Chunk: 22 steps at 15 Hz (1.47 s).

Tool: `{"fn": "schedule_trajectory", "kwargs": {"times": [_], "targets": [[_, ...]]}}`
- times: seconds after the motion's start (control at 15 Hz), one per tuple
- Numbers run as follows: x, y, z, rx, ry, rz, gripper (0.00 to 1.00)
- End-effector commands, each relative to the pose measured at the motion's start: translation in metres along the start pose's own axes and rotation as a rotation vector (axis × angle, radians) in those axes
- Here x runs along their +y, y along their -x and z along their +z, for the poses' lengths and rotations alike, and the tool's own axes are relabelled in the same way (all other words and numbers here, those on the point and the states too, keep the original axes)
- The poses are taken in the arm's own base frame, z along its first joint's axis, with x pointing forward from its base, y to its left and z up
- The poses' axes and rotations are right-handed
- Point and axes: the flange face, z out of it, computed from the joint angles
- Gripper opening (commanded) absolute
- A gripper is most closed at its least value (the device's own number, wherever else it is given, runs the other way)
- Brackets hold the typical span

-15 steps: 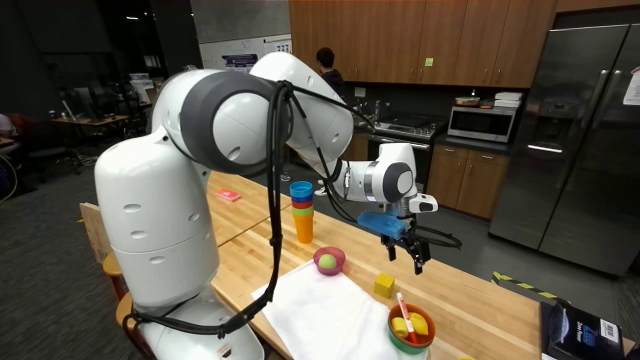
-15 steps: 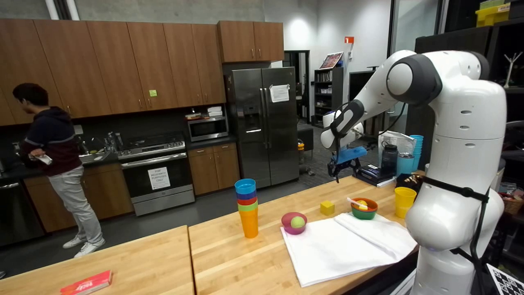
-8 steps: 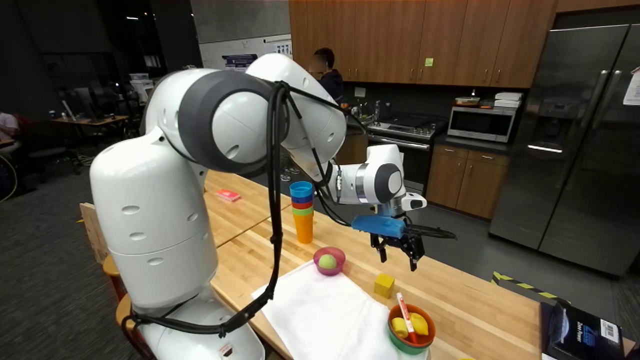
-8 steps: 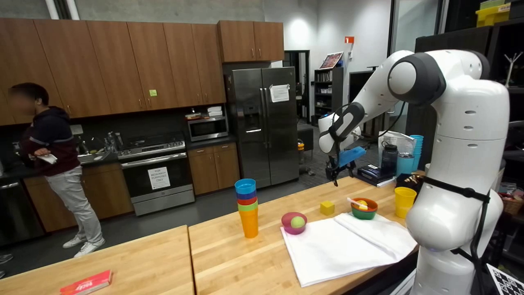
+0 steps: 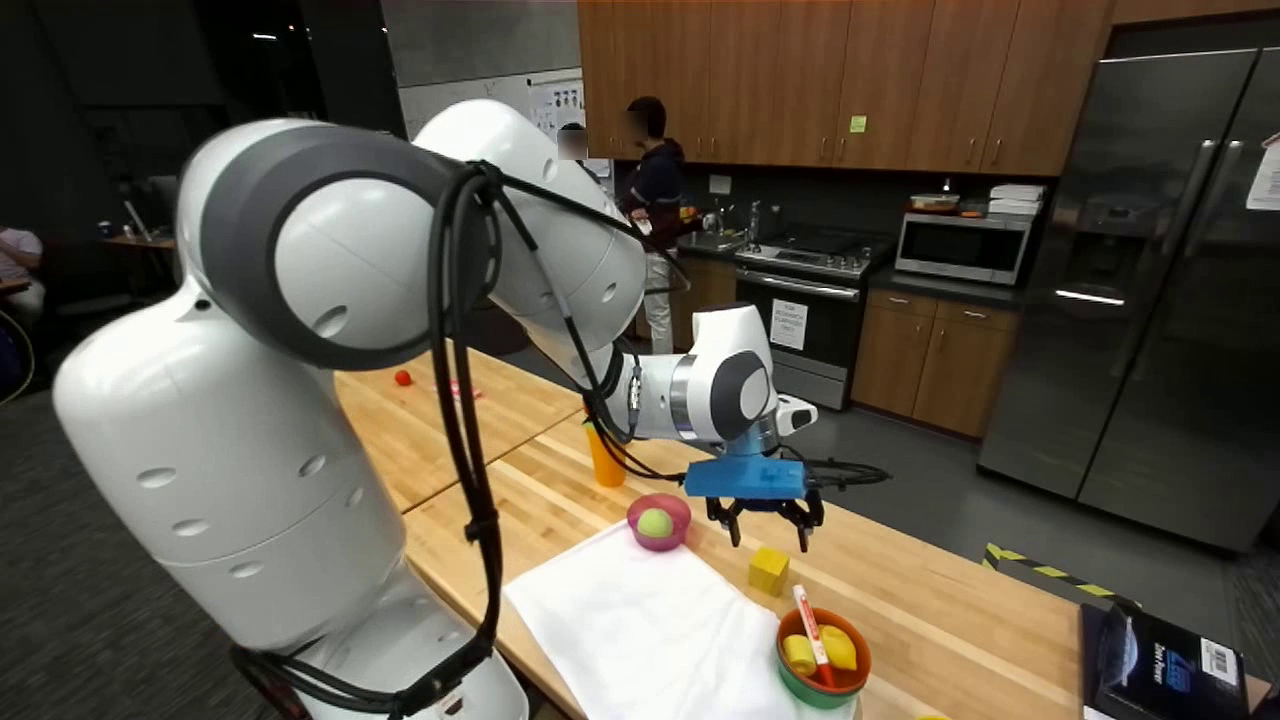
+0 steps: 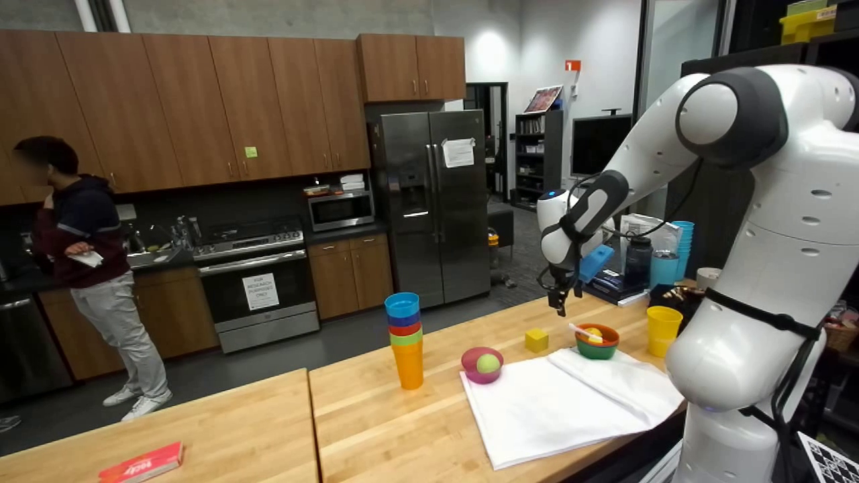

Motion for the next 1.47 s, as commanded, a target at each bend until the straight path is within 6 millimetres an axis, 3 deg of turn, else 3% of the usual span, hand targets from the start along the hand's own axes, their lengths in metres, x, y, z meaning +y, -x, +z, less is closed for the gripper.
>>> {"fn": "schedule_trajectory", "kwargs": {"times": [0.0, 0.47, 0.73, 1.13, 1.4], "targets": [[-0.001, 0.002, -0.001, 0.003, -0.002, -0.006, 1.00], [-0.002, 0.004, -0.002, 0.008, -0.001, -0.018, 1.00], [-0.014, 0.012, -0.004, 0.117, 0.006, -0.193, 1.00], [-0.023, 0.034, 0.026, 0.258, -0.071, -0.421, 1.00], [-0.005, 0.065, 0.045, 0.260, -0.117, -0.498, 1.00]]}}
